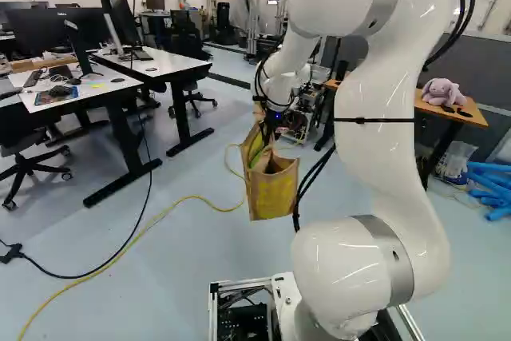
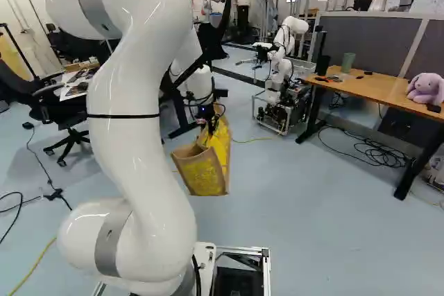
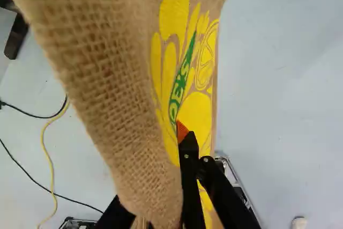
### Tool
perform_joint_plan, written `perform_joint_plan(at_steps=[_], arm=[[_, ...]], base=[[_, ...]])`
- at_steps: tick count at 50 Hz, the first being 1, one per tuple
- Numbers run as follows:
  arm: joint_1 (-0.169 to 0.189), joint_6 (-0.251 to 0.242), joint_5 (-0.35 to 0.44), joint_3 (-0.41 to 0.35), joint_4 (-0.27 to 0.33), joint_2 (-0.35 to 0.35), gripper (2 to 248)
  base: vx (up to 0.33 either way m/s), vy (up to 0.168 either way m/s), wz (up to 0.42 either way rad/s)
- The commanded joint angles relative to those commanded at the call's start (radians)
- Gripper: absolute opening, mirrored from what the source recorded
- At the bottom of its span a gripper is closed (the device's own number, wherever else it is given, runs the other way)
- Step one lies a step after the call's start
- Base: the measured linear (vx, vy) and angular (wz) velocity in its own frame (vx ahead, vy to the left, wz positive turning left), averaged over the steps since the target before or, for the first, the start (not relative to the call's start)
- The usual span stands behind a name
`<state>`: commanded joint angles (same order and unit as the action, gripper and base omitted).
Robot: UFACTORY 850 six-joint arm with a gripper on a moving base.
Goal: Pick up the bag on the ground and place it on the table
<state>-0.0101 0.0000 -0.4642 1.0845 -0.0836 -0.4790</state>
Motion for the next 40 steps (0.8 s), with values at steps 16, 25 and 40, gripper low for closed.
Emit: perform_joint_plan(at_steps=[16,25,40], arm=[[0.0,0.0,-0.063,-0.01,0.001,0.05,21],[0.0,0.0,-0.092,-0.018,0.001,0.081,21],[0.0,0.0,-0.134,-0.036,0.001,0.135,21]], base=[[0.0,0.0,0.0],[0.0,0.0,0.0],[0.0,0.0,0.0]])
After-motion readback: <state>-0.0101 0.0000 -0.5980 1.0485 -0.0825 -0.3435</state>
